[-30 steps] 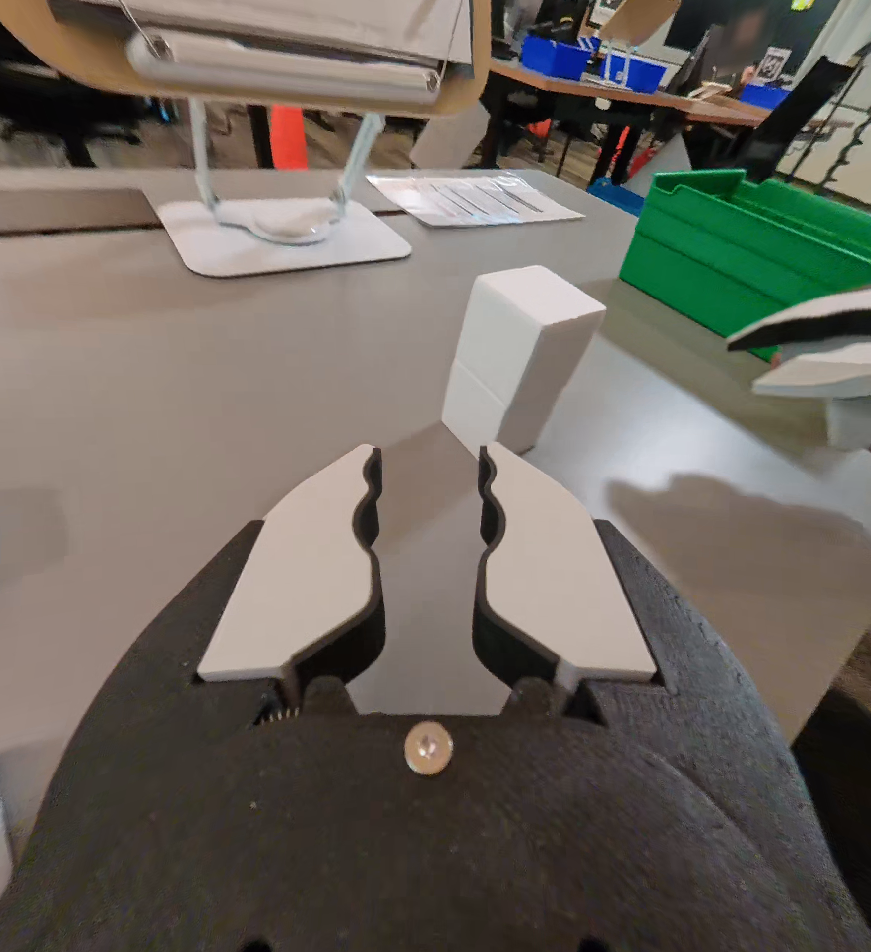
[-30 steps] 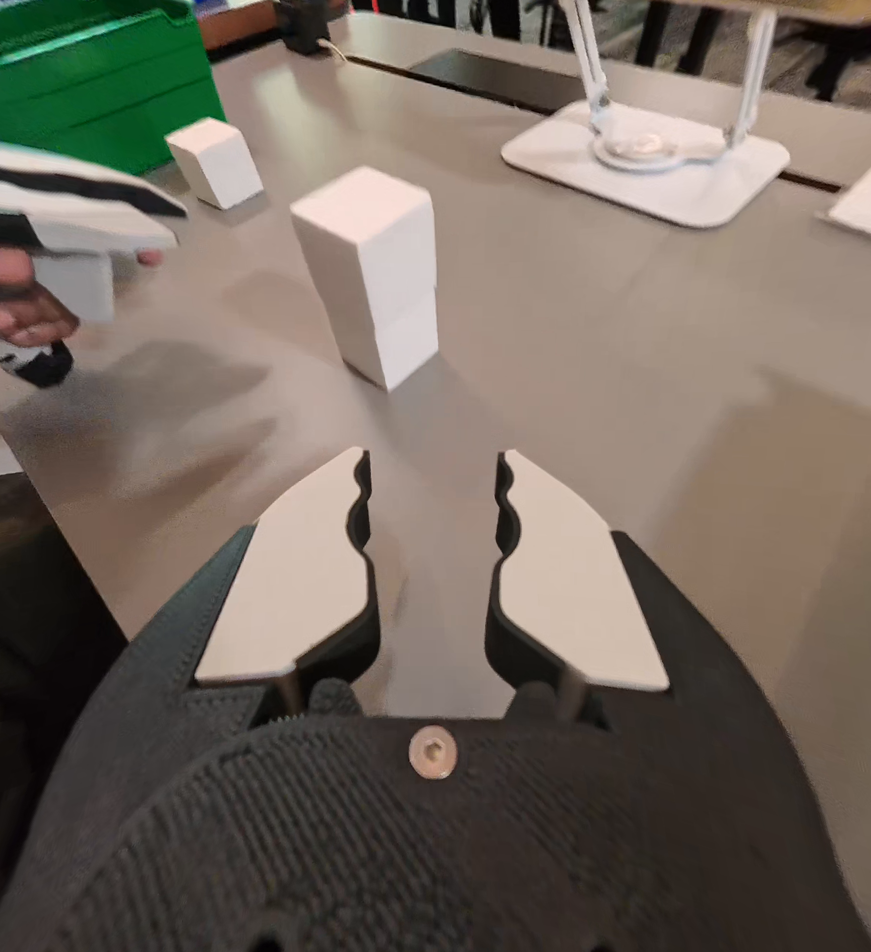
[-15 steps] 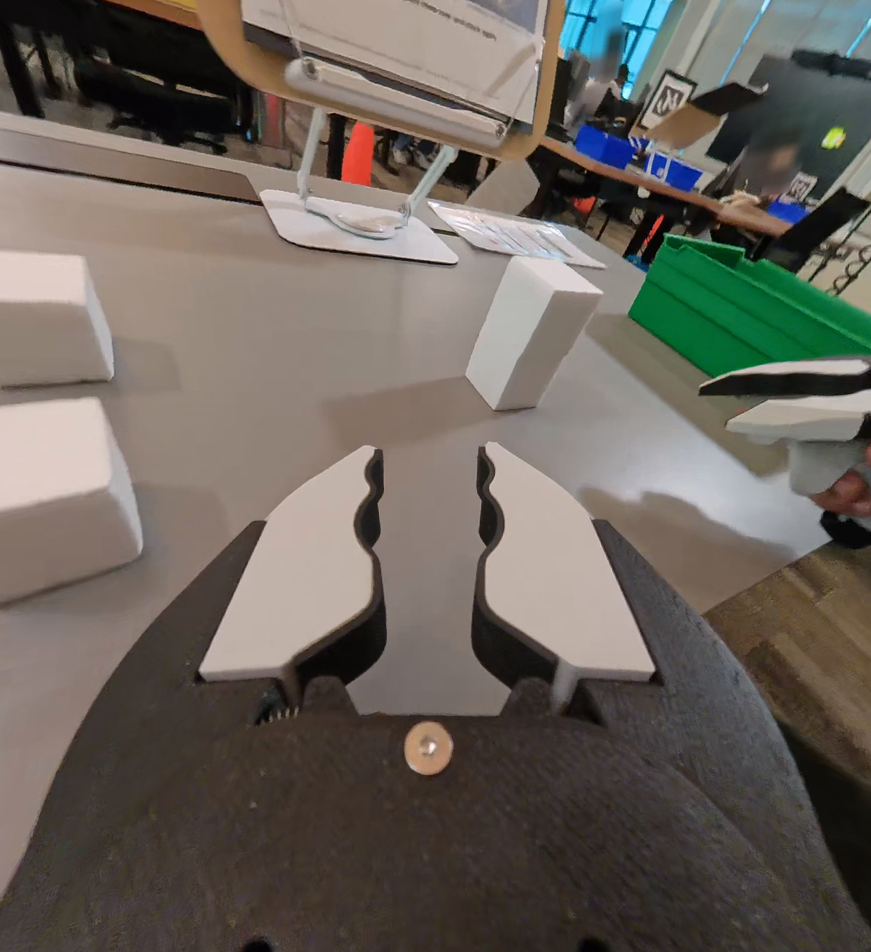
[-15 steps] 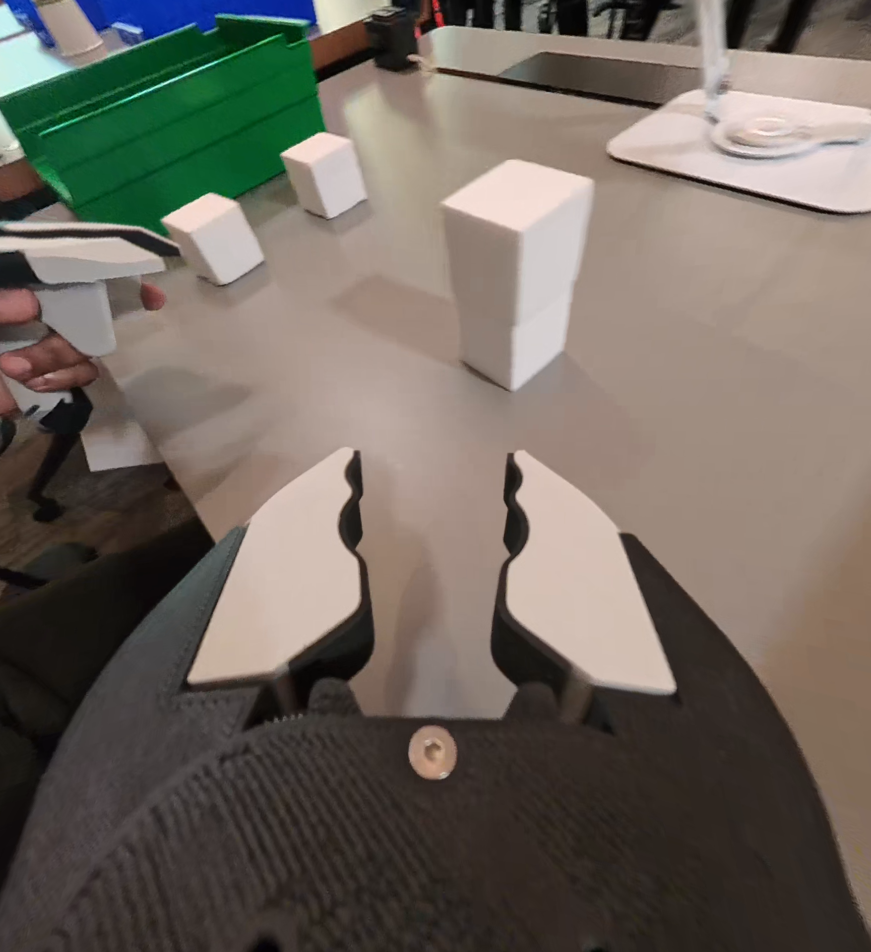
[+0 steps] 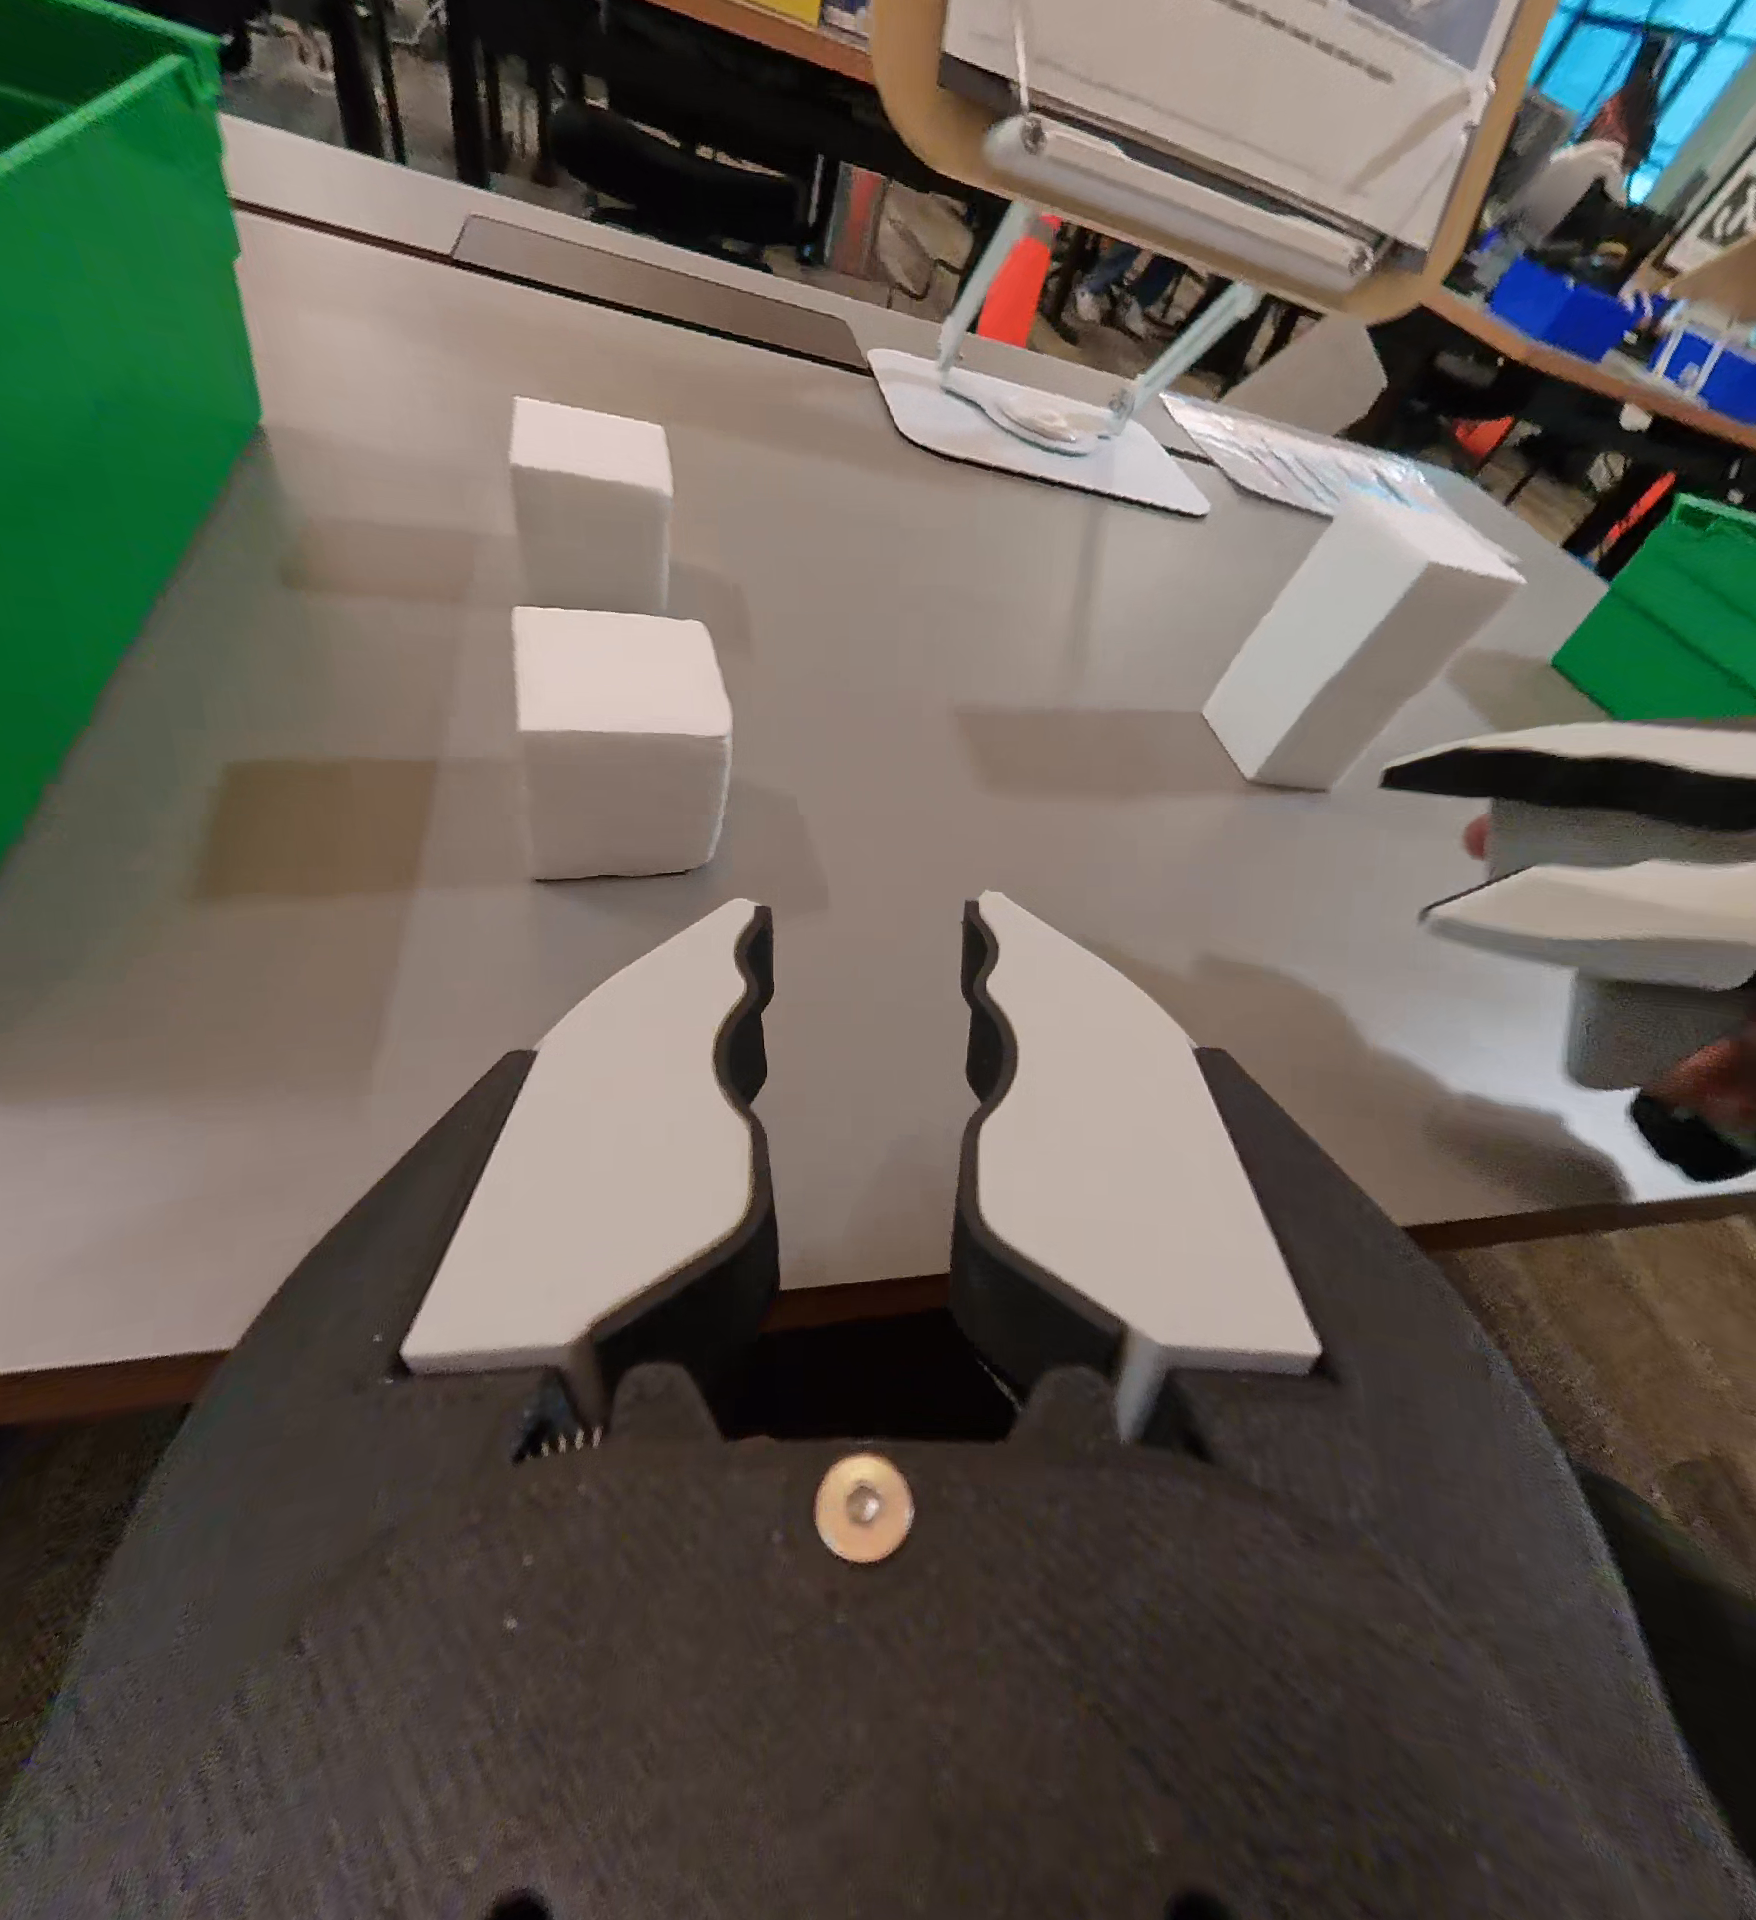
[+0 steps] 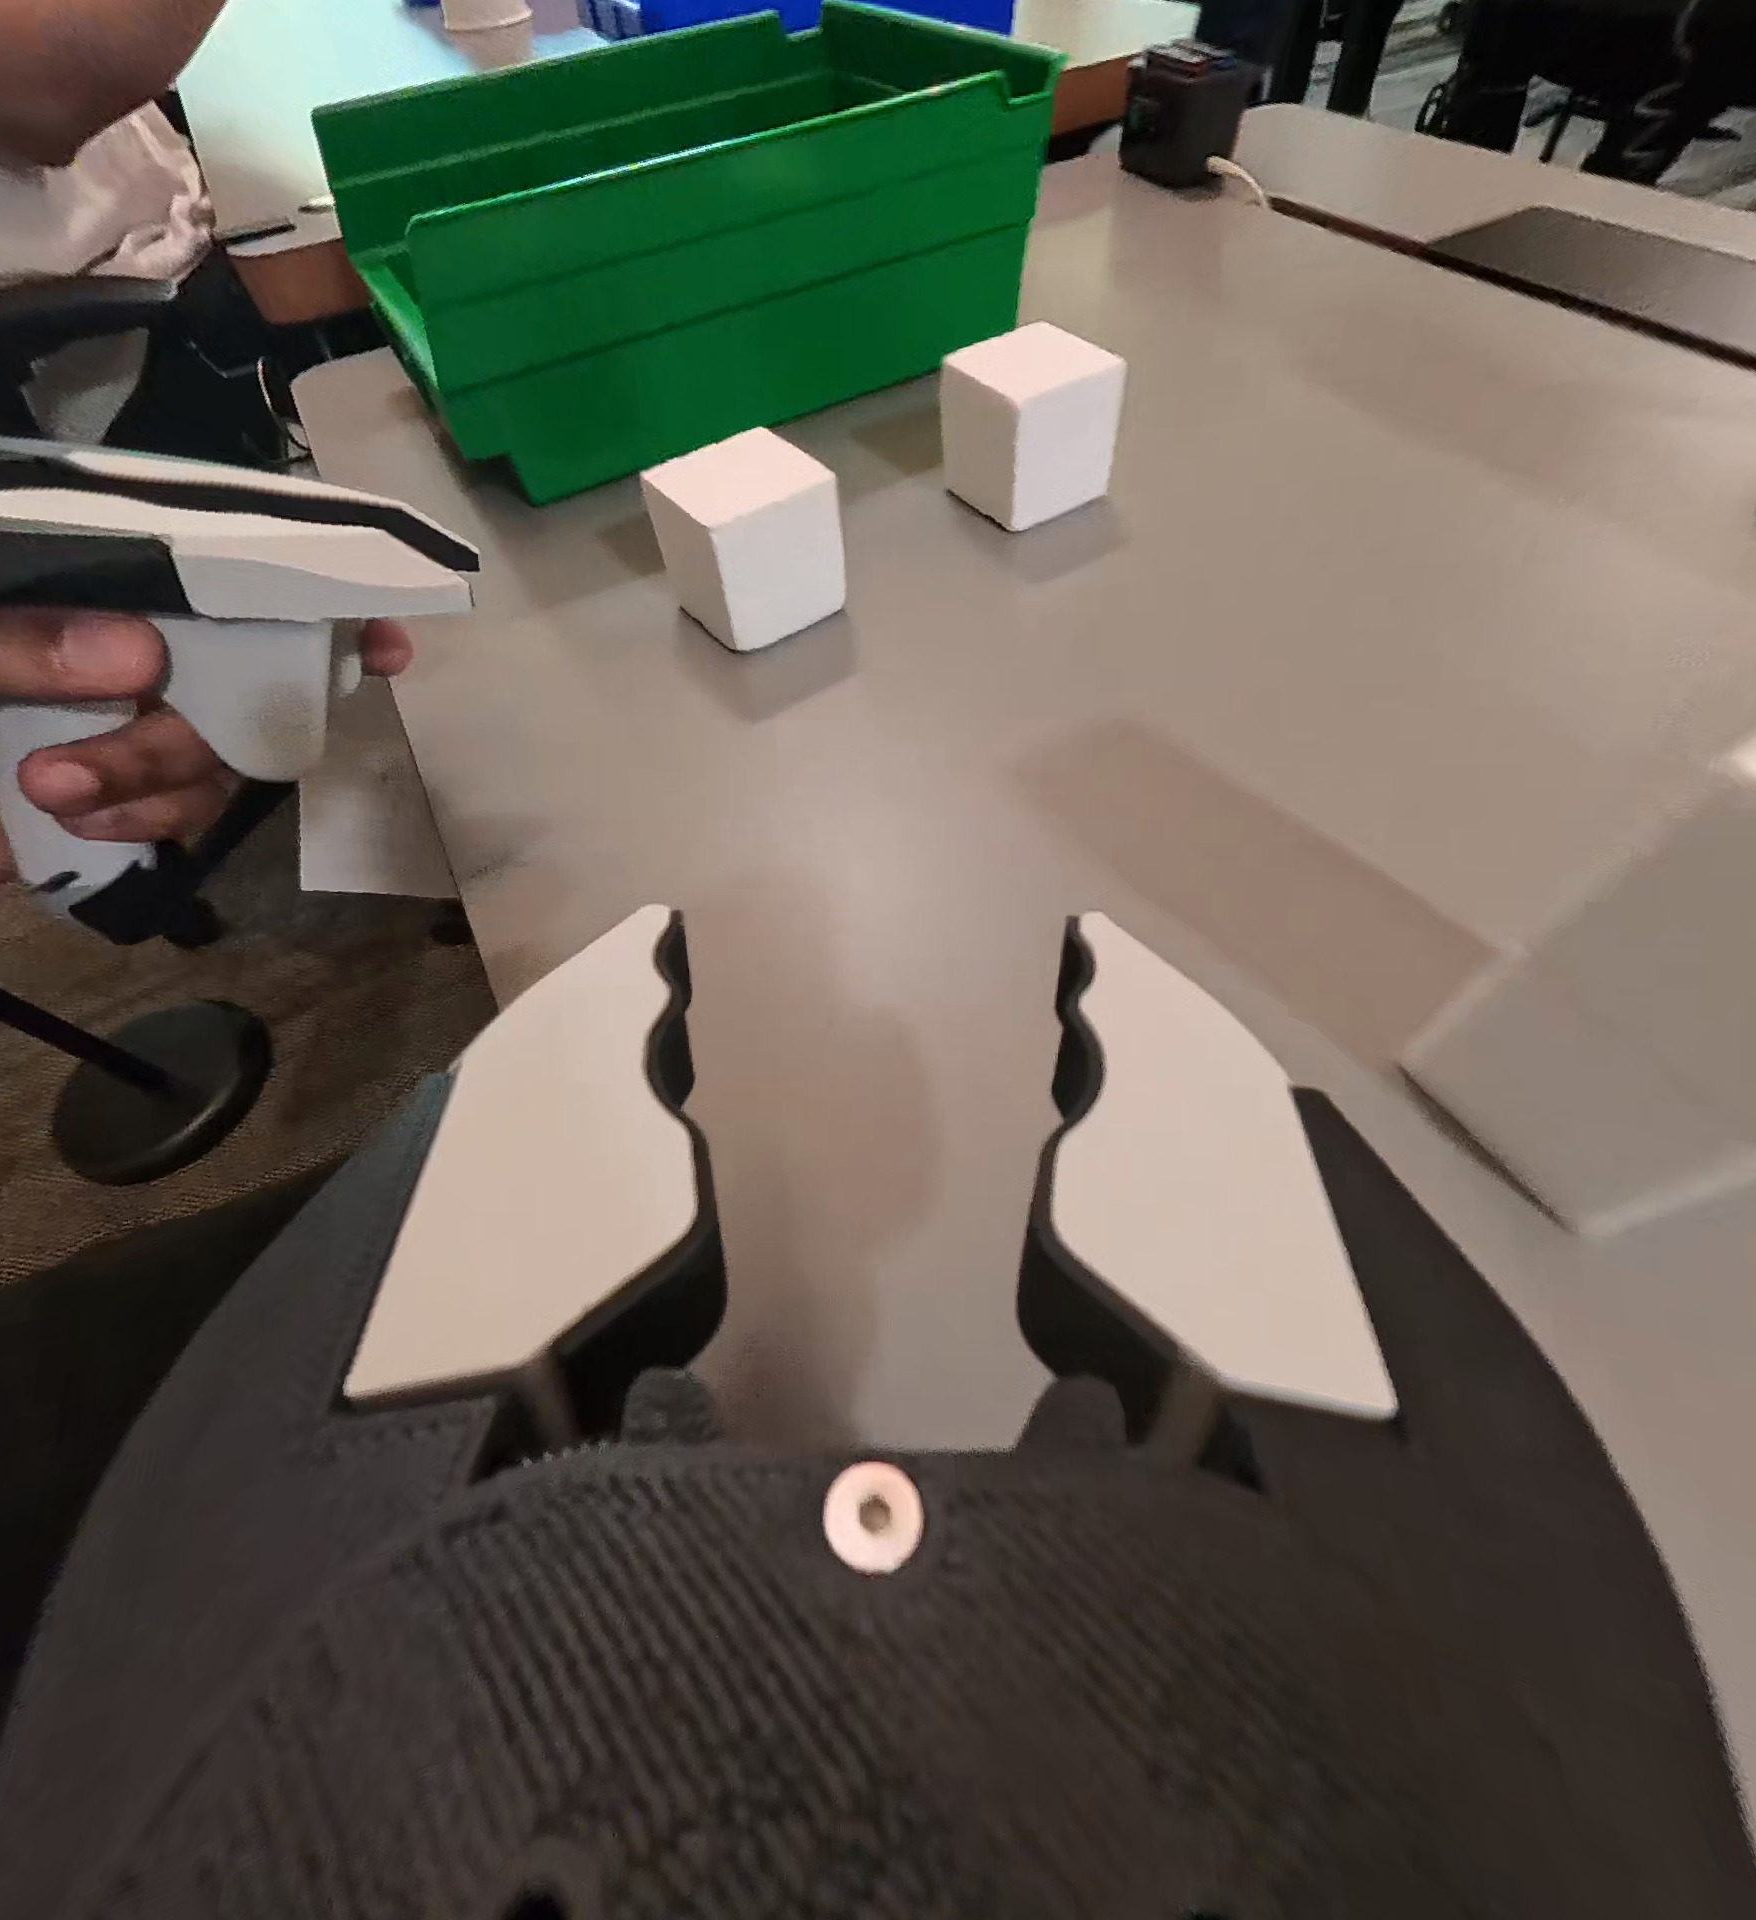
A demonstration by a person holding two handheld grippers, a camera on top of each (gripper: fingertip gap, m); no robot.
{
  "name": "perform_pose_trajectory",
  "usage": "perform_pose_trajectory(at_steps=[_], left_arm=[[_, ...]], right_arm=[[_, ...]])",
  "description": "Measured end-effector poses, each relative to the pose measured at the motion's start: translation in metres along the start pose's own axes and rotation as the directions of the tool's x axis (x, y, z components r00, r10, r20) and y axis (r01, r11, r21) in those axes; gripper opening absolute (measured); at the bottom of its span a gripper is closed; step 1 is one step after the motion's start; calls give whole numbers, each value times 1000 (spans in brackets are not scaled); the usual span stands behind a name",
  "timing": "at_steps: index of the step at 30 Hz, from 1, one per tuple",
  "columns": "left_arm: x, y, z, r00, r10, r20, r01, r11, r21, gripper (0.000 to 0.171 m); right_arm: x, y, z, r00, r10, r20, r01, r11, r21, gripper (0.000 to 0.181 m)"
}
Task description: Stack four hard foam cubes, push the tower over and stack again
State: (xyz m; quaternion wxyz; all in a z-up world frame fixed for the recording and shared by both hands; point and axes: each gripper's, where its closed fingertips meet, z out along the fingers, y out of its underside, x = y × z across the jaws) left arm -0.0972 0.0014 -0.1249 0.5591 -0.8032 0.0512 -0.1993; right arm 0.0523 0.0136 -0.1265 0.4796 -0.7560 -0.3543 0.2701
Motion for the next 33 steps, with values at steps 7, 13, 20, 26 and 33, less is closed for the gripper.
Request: perform_pose_trajectory(at_steps=[7, 13, 20, 26, 33], left_arm=[[-30, -23, 6, 995, -34, 90, 32, 999, 25, 36], [-56, -45, 24, 988, -57, 142, 47, 996, 73, 37], [-70, -61, 36, 980, -35, 196, 10, 992, 129, 35], [-70, -67, 35, 981, -41, 192, 11, 987, 157, 34], [-53, -68, 48, 992, -18, 124, 0, 989, 147, 33]], right_arm=[[-25, -26, 97, 987, -72, 142, 84, 994, -76, 81], [-27, -50, 151, 982, -96, 161, 113, 989, -99, 88], [48, -102, 194, 999, 41, 7, -41, 999, -4, 82], [59, -104, 238, 998, -62, 20, 64, 994, -89, 90], [61, -89, 240, 992, -112, 54, 120, 977, -179, 60]])
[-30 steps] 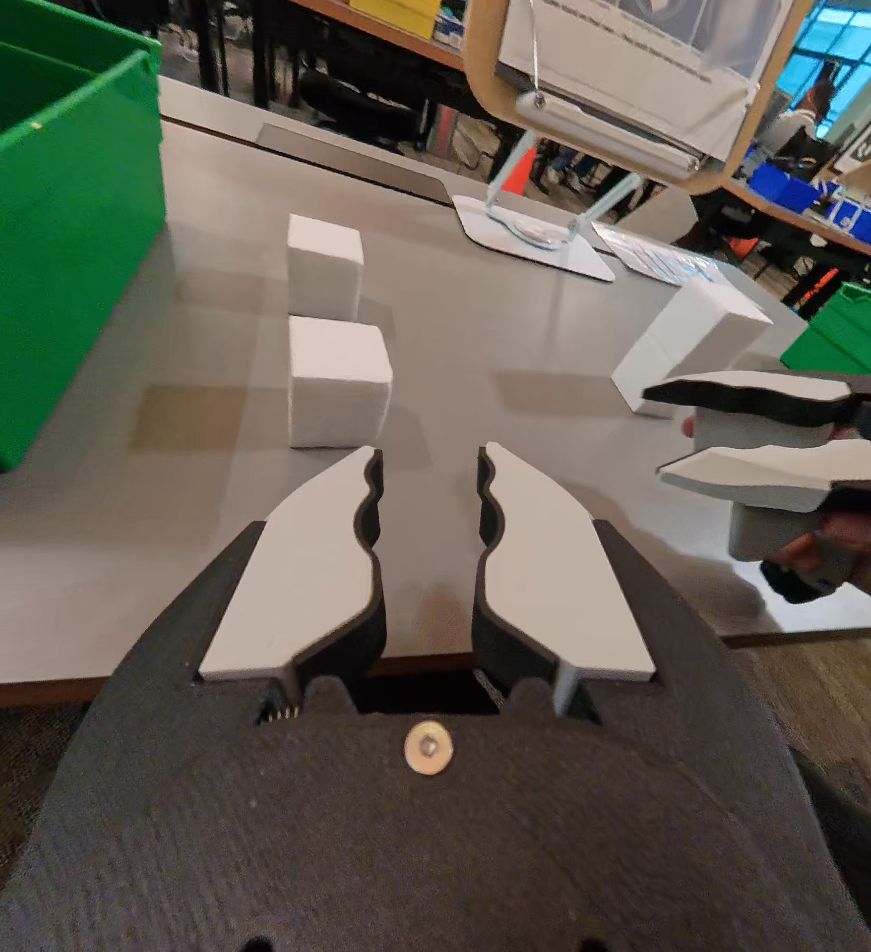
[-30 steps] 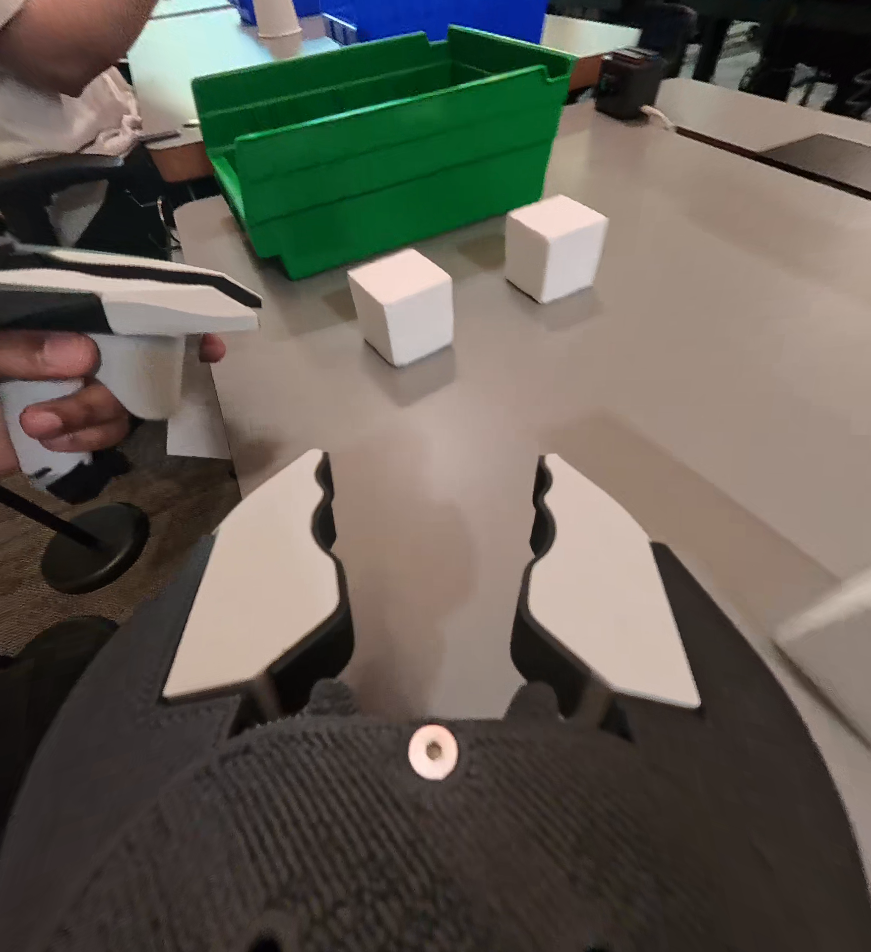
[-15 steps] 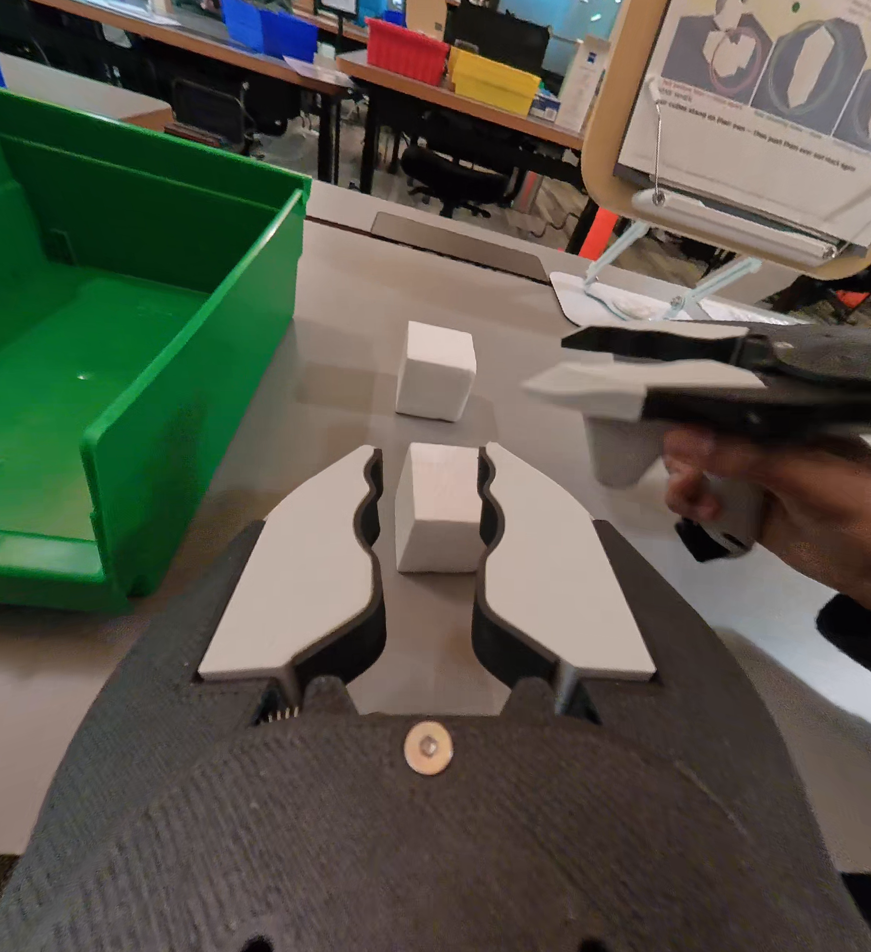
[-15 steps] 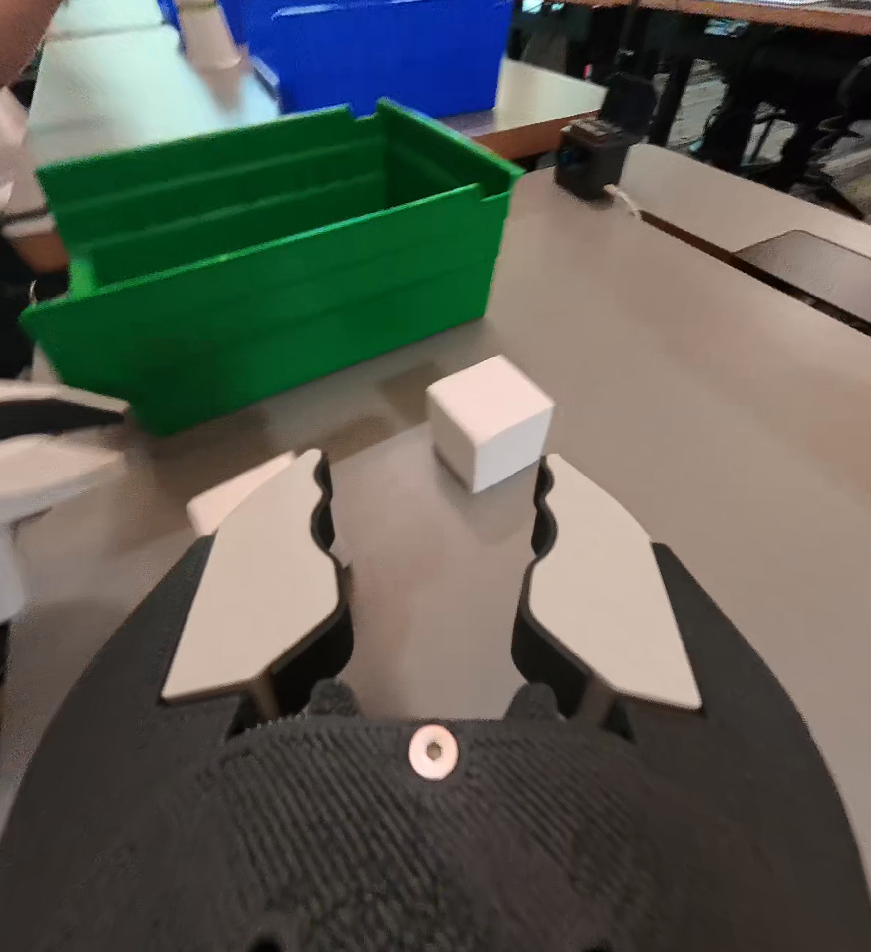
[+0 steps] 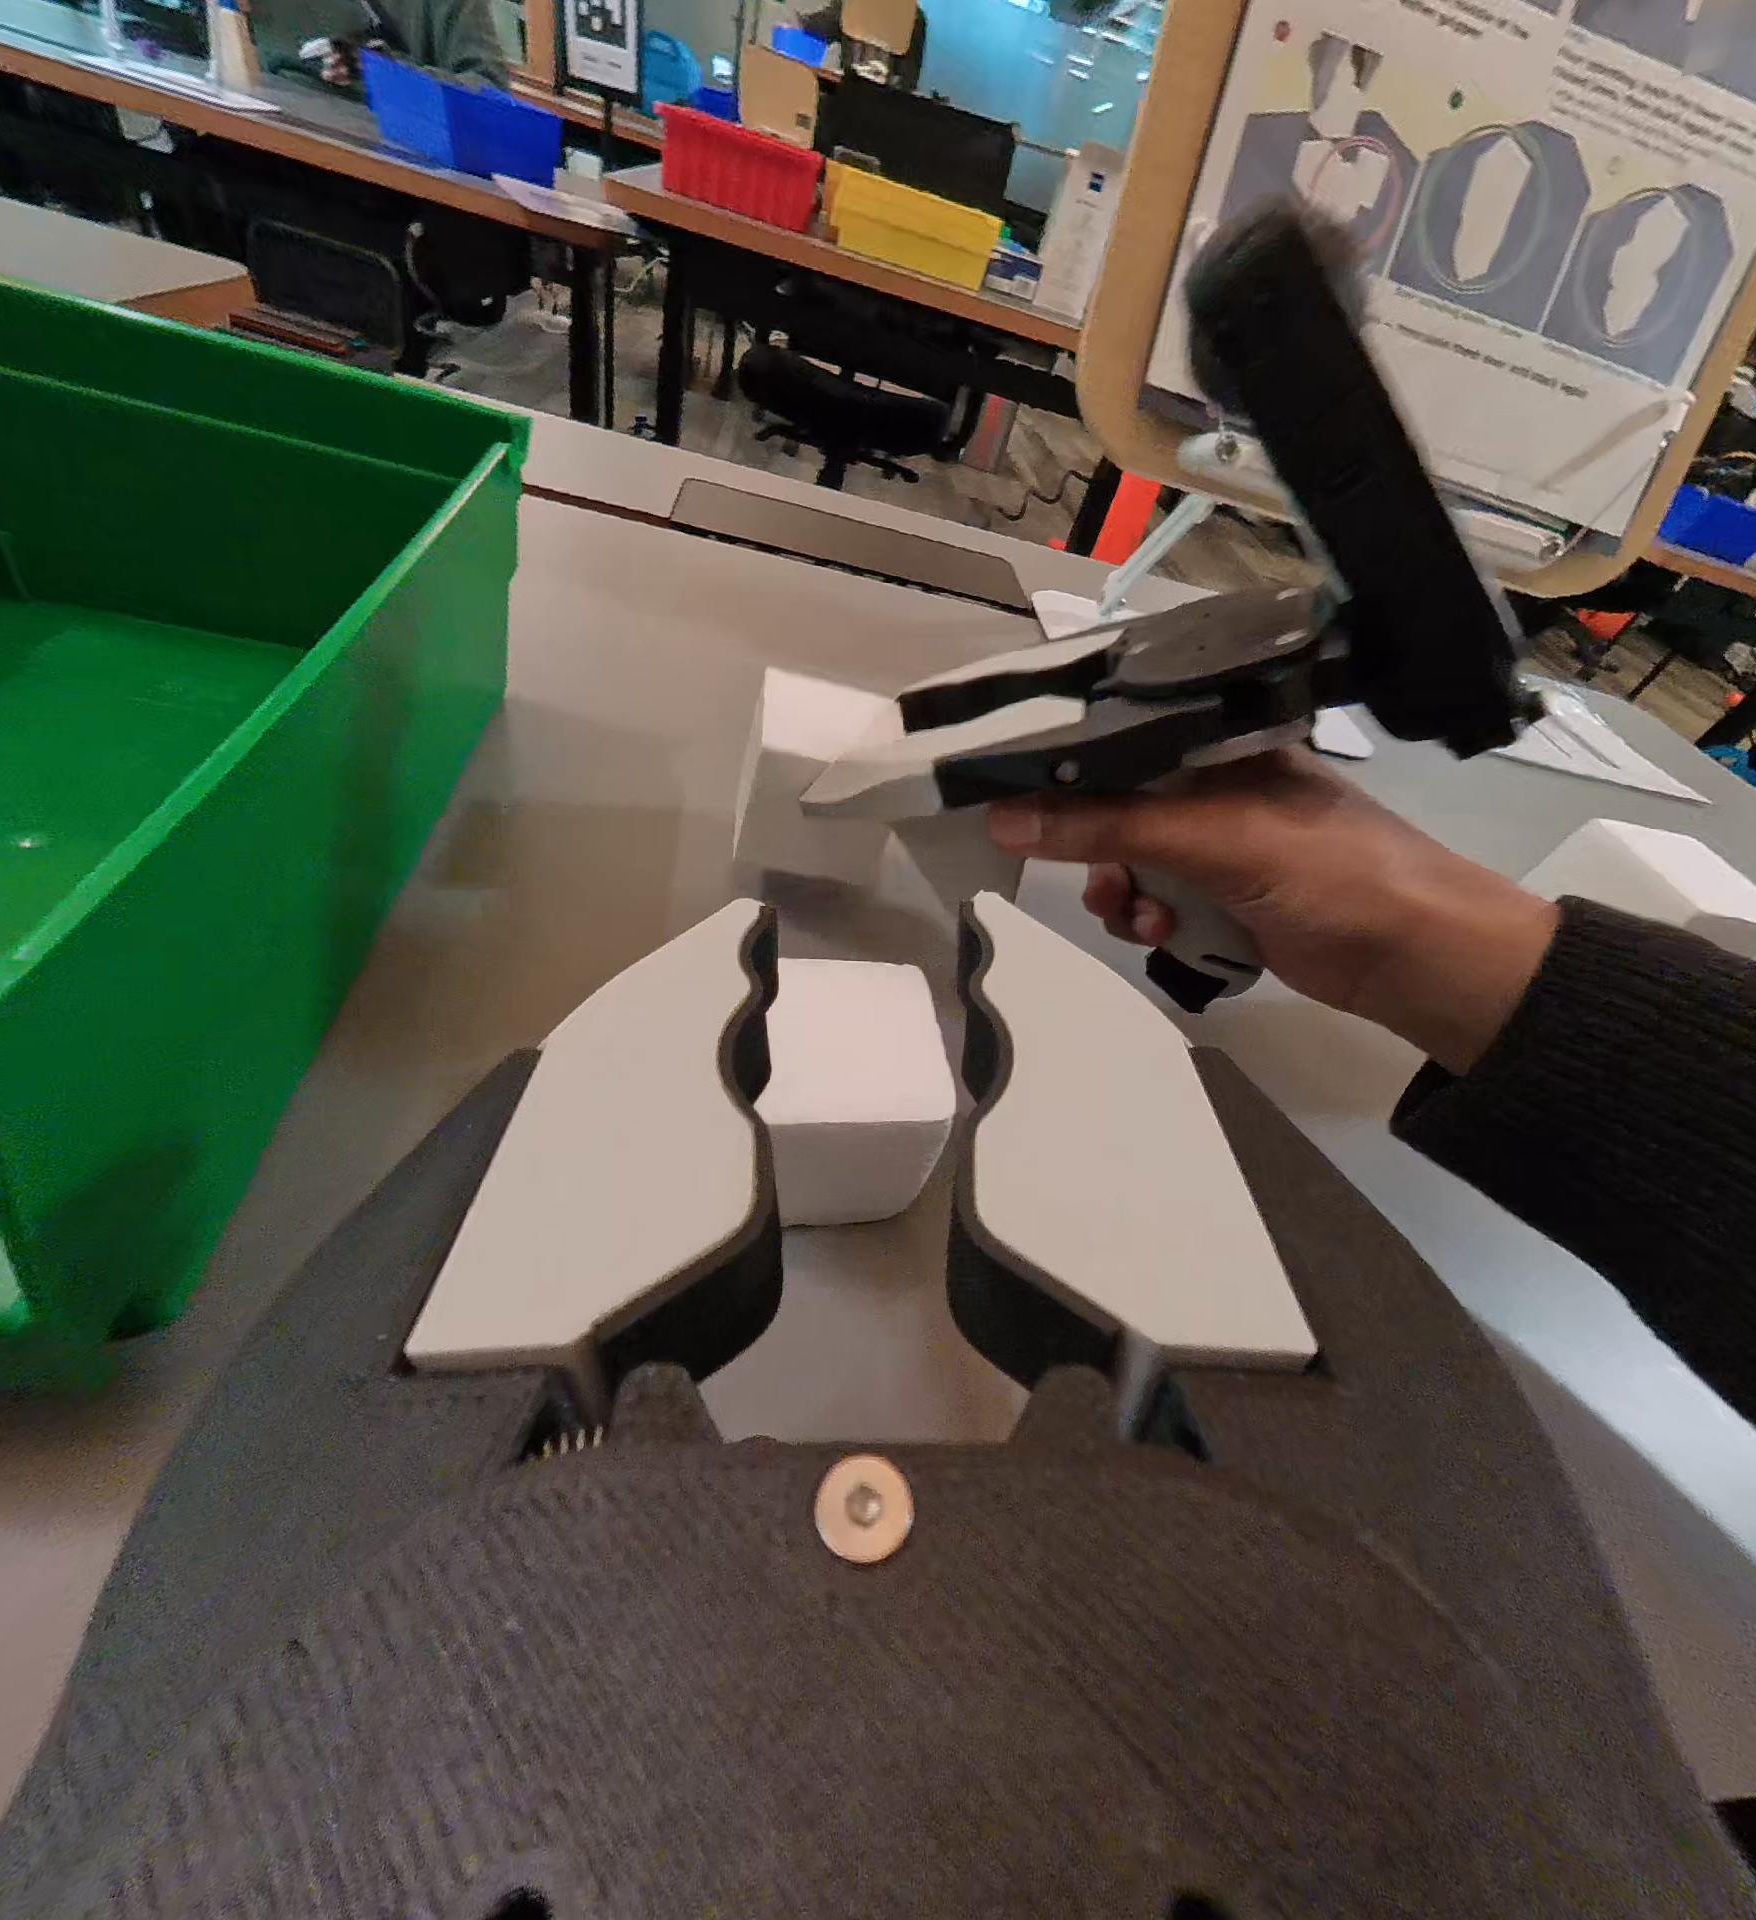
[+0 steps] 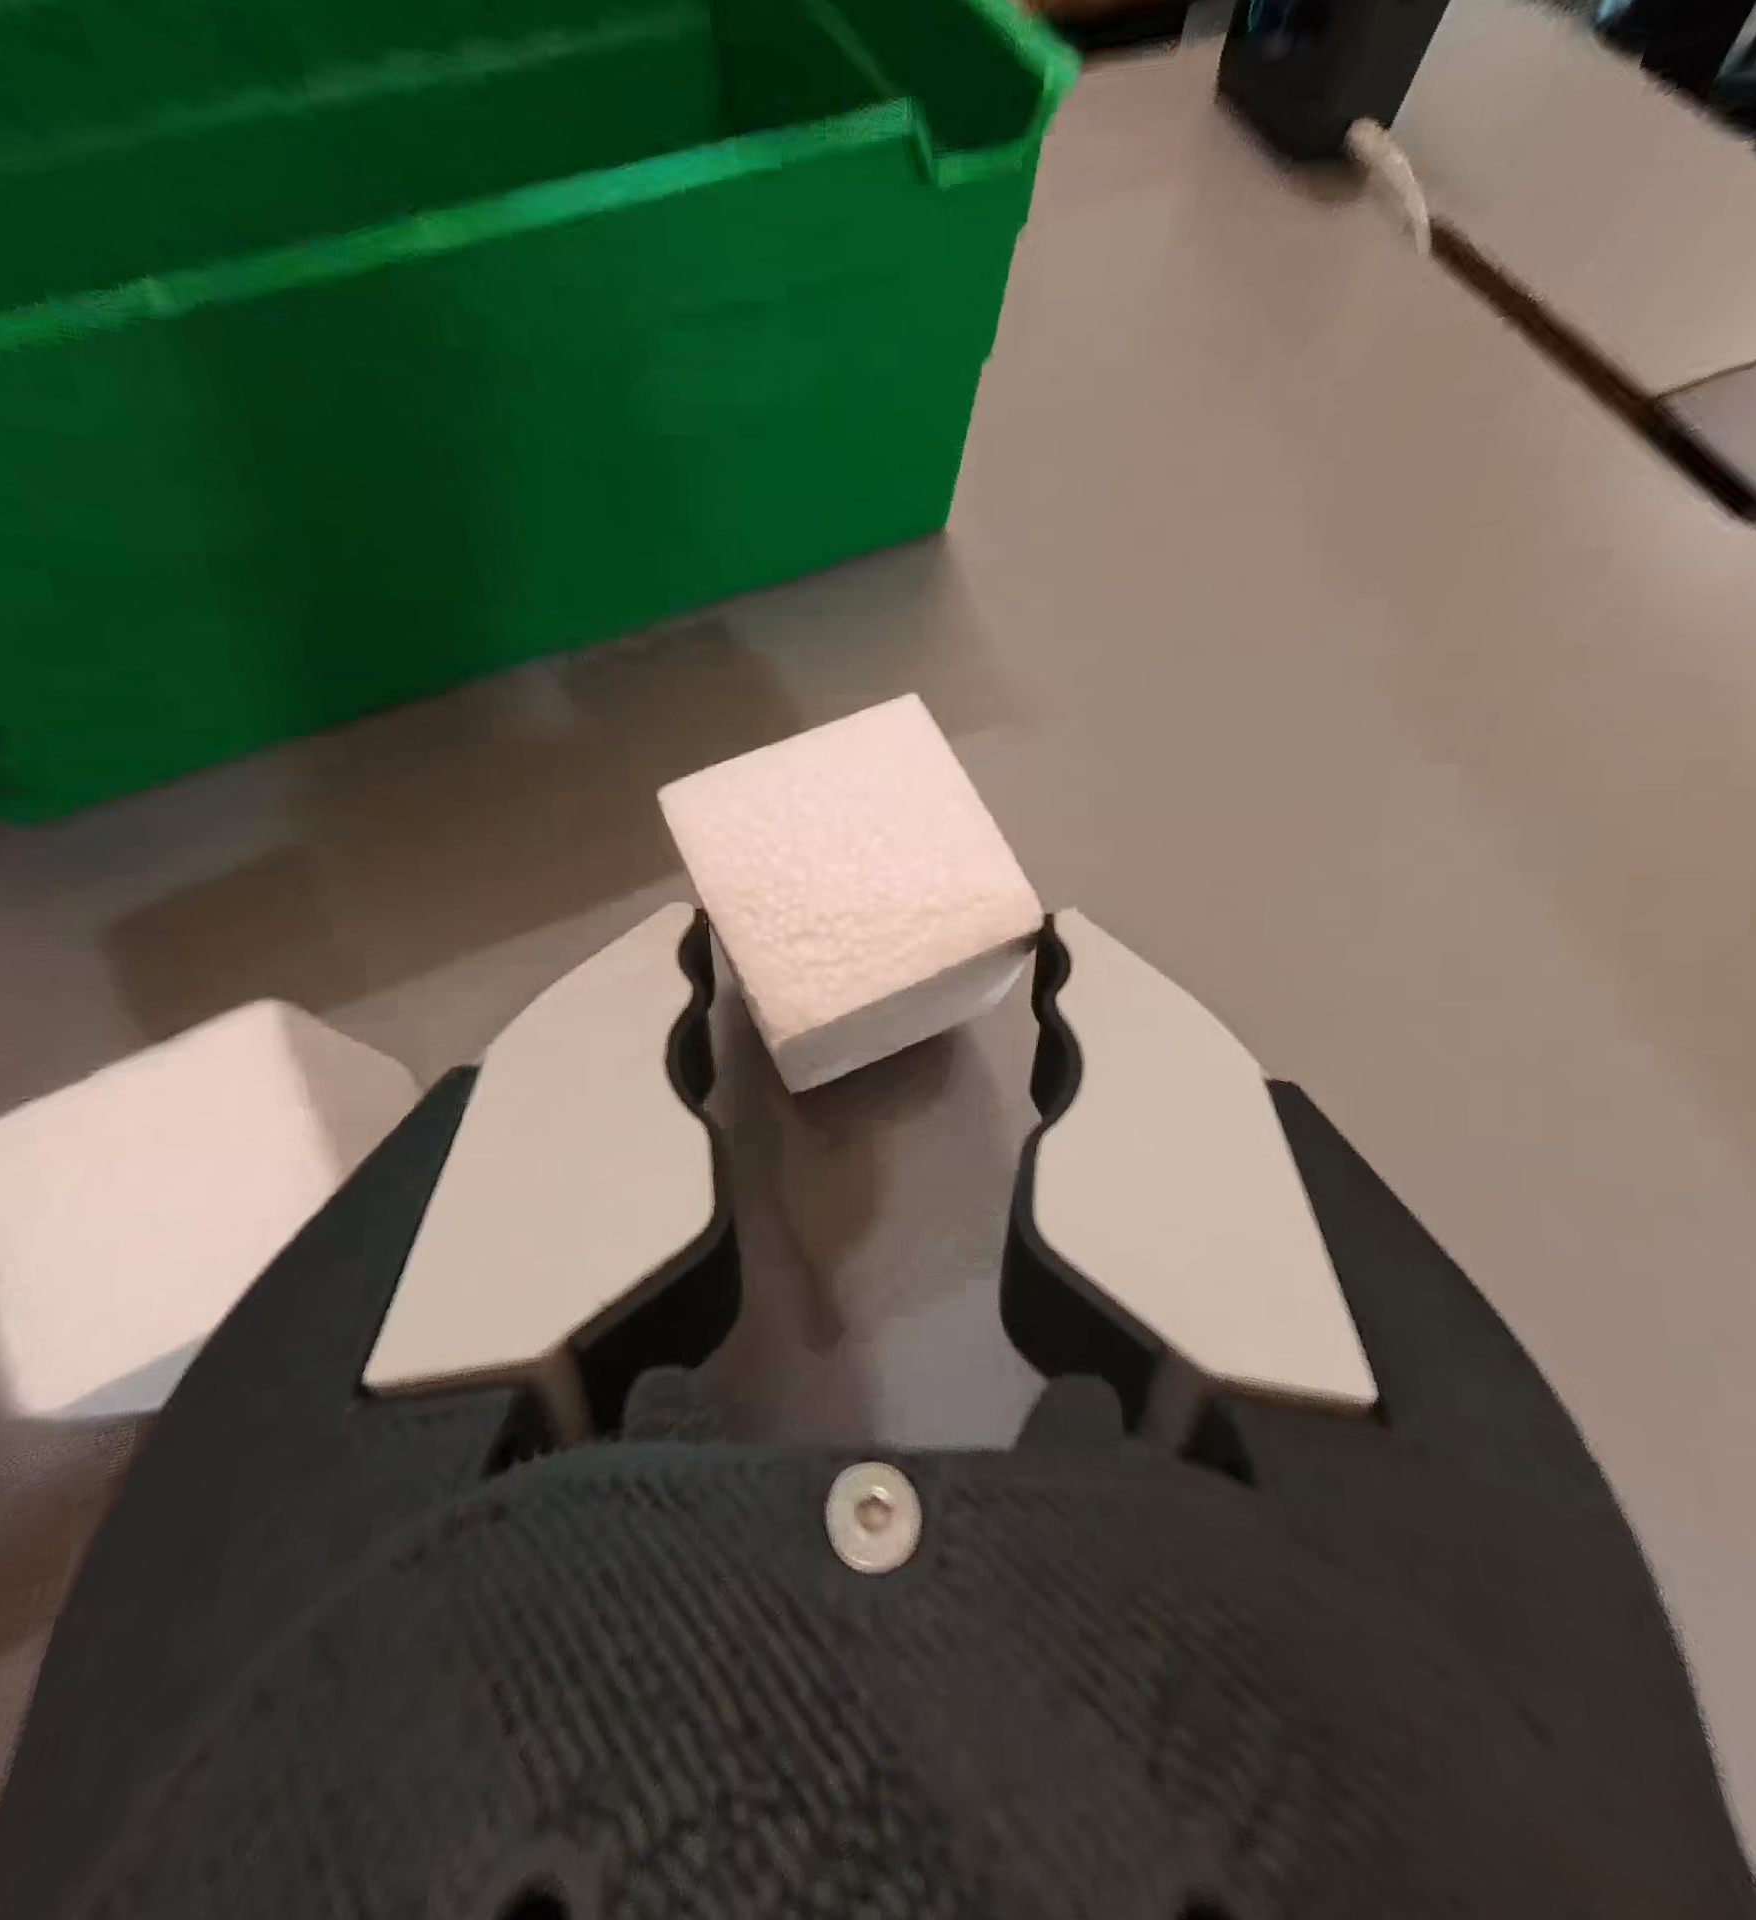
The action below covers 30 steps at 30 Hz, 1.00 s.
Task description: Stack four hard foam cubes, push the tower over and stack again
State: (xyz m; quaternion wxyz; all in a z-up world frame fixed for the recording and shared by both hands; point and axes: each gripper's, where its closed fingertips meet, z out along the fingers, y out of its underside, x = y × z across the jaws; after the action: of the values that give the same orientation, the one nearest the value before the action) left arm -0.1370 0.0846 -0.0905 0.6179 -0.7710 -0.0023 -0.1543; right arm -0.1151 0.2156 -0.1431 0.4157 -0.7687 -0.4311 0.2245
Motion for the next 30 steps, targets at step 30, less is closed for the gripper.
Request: perform_pose_trajectory(at_steps=[30], left_arm=[[84, 48, 11, 950, 53, -306, -104, 983, -154, 30]], right_arm=[[73, 66, -298, 980, -143, 138, 139, 990, 34, 60]])
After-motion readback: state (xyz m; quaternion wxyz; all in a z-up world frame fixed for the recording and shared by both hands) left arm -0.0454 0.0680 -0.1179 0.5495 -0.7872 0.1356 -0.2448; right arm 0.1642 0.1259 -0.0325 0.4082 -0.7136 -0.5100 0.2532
